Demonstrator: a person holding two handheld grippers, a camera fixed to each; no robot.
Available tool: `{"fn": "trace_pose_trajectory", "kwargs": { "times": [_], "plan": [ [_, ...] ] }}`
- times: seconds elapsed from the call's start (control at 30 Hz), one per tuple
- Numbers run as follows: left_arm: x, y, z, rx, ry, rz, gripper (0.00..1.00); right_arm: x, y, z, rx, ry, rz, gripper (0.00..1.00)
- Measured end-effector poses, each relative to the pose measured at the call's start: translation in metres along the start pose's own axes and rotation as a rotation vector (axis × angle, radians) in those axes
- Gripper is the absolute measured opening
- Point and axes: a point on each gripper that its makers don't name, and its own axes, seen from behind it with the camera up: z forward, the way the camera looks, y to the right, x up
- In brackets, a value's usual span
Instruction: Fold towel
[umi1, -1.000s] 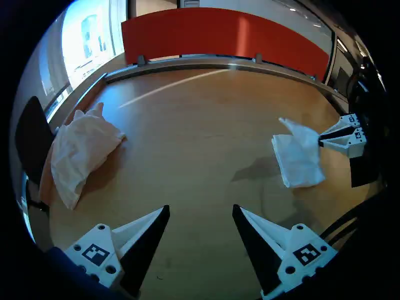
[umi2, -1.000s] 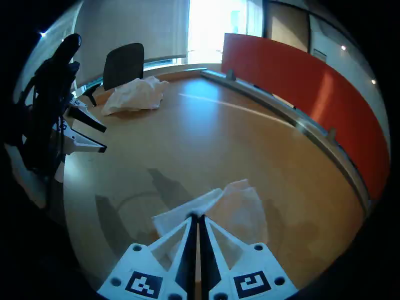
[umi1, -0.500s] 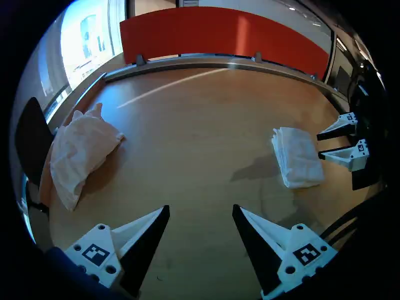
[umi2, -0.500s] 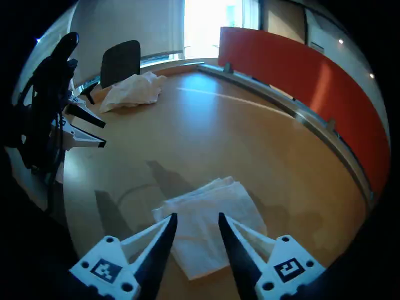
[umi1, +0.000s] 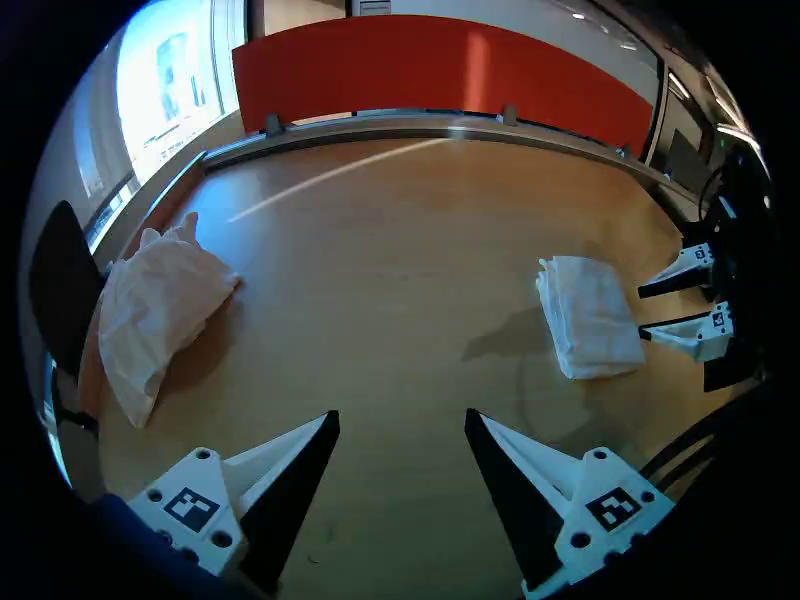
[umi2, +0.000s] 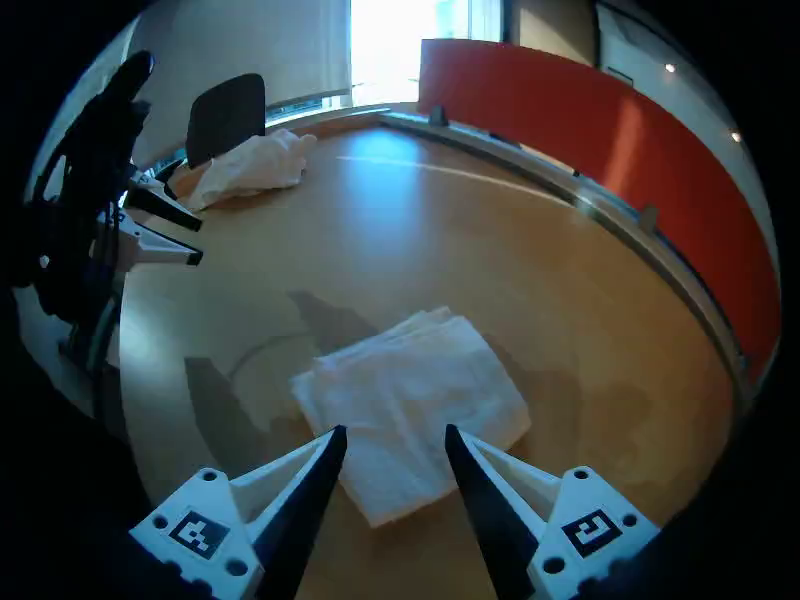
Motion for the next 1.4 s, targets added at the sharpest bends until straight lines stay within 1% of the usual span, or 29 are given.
{"fn": "trace_pose_trajectory", "kwargs": {
  "times": [0.27,0.47,0.63,0.87,1.03,1.13,1.2,1.33,1.4],
  "plan": [
    [0.0,0.004,0.001,-0.003,-0.001,0.005,0.93,-0.035,-0.004,-0.001,-0.011,-0.054,0.022,0.75],
    [0.0,0.006,0.001,-0.005,0.001,0.007,0.93,-0.055,-0.007,-0.001,-0.016,-0.086,0.028,0.75],
    [0.001,0.007,0.002,-0.006,0.002,0.007,0.93,-0.062,-0.006,-0.001,-0.029,-0.097,0.028,0.74],
    [0.002,0.008,0.001,-0.007,0.003,0.009,0.93,-0.068,-0.007,0.001,-0.044,-0.102,0.031,0.66],
    [0.001,0.008,0.001,-0.007,0.003,0.01,0.93,-0.072,-0.007,0.002,-0.051,-0.106,0.027,0.64],
    [0.001,0.008,0.001,-0.007,0.003,0.011,0.93,-0.073,-0.007,0.003,-0.055,-0.108,0.024,0.59],
    [0.001,0.008,0.001,-0.008,0.003,0.012,0.93,-0.074,-0.007,0.004,-0.058,-0.109,0.024,0.52],
    [0.001,0.008,0.001,-0.008,0.003,0.013,0.93,-0.075,-0.007,0.005,-0.061,-0.11,0.028,0.32],
    [0.001,0.008,0.001,-0.008,0.004,0.013,0.93,-0.076,-0.007,0.004,-0.064,-0.109,0.034,0.2]
  ]
}}
